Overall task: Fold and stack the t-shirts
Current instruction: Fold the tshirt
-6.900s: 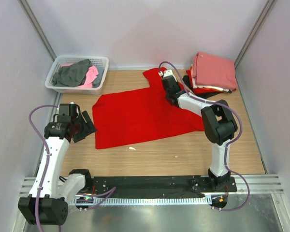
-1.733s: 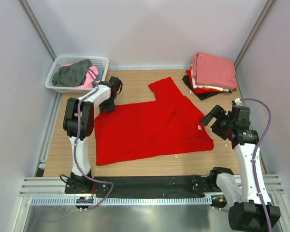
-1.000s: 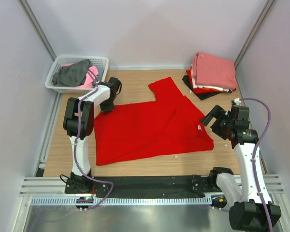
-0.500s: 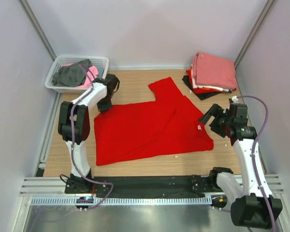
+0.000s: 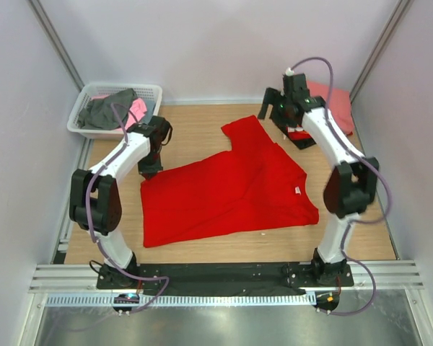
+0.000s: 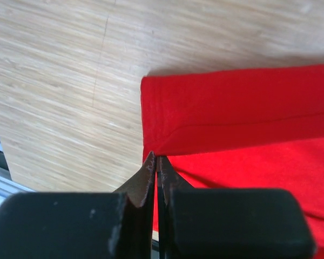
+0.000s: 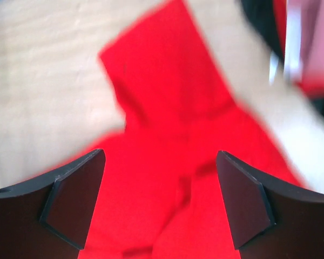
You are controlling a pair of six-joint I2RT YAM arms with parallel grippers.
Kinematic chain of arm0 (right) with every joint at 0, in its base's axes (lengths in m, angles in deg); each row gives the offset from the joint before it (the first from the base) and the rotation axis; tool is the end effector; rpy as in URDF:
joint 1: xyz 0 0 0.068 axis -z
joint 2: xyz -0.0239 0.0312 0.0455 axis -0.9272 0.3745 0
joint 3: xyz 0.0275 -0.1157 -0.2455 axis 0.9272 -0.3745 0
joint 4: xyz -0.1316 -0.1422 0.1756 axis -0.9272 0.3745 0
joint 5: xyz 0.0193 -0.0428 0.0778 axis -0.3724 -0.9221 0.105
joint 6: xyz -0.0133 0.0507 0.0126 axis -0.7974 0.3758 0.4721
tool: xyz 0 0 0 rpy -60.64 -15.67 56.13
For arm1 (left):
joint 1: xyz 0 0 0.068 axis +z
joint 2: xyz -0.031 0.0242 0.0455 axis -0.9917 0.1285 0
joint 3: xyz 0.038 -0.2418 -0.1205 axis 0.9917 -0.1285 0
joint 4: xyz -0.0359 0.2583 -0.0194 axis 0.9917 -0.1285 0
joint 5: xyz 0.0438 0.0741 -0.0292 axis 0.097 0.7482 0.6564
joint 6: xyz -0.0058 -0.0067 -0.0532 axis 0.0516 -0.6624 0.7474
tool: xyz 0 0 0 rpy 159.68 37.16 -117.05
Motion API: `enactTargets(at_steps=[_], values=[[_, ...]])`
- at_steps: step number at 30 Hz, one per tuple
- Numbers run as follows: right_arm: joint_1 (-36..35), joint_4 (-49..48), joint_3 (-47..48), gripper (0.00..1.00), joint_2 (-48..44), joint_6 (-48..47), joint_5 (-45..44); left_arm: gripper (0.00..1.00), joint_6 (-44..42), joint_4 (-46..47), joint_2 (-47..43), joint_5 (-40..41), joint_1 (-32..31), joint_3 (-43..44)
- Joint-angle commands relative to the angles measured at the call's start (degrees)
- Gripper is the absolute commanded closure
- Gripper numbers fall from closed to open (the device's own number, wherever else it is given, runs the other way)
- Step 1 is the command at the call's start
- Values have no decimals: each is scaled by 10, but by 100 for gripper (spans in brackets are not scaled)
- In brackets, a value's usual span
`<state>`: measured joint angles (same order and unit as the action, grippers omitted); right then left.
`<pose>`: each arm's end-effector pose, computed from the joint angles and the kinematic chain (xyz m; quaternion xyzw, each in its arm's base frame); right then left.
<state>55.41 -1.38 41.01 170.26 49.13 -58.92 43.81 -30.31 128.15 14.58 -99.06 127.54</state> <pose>0.3935 0.0895 0.3251 0.0857 0.9159 0.1452 0.3642 0.3304 -0.0833 0.2454 -0.1163 0.9703 0.1464 0.1533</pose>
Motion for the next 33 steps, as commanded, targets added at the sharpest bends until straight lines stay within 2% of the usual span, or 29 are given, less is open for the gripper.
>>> enactTargets(at_steps=[1,2,4,5,8,12,16,21,27,29,30,31,33], values=[[-7,31,164,10,171,-58,-68,100,-21,30,-18,-21,-6,-20],[-9,45,266,10,207,-64,-73,100,-18,25,-17,-34,-7,-18],[-15,60,358,9,286,-83,-94,100,-14,28,-18,-35,-14,-15],[-15,59,437,8,356,-88,-93,100,-10,29,-18,-36,-17,-14],[-15,32,550,6,451,-97,-128,100,-5,35,-23,-47,-22,-20],[-18,-77,503,6,470,-98,-146,100,-3,35,-17,-54,-31,-24],[-29,-92,548,6,520,-109,-151,100,-2,32,-16,-58,-41,-24],[-50,-119,541,9,546,-113,-156,100,-1,32,-18,-64,-43,-24],[-58,-117,540,24,580,-99,-159,100,-1,34,-19,-72,-44,-27],[-59,-116,541,32,585,-98,-153,100,-1,34,-19,-73,-44,-26],[-59,-115,538,39,586,-97,-151,100,-1,34,-18,-73,-44,-26],[-59,-116,531,53,585,-95,-149,100,-1,34,-18,-73,-44,-27],[-60,-120,525,69,580,-96,-150,100,-1,33,-17,-69,-44,-27]])
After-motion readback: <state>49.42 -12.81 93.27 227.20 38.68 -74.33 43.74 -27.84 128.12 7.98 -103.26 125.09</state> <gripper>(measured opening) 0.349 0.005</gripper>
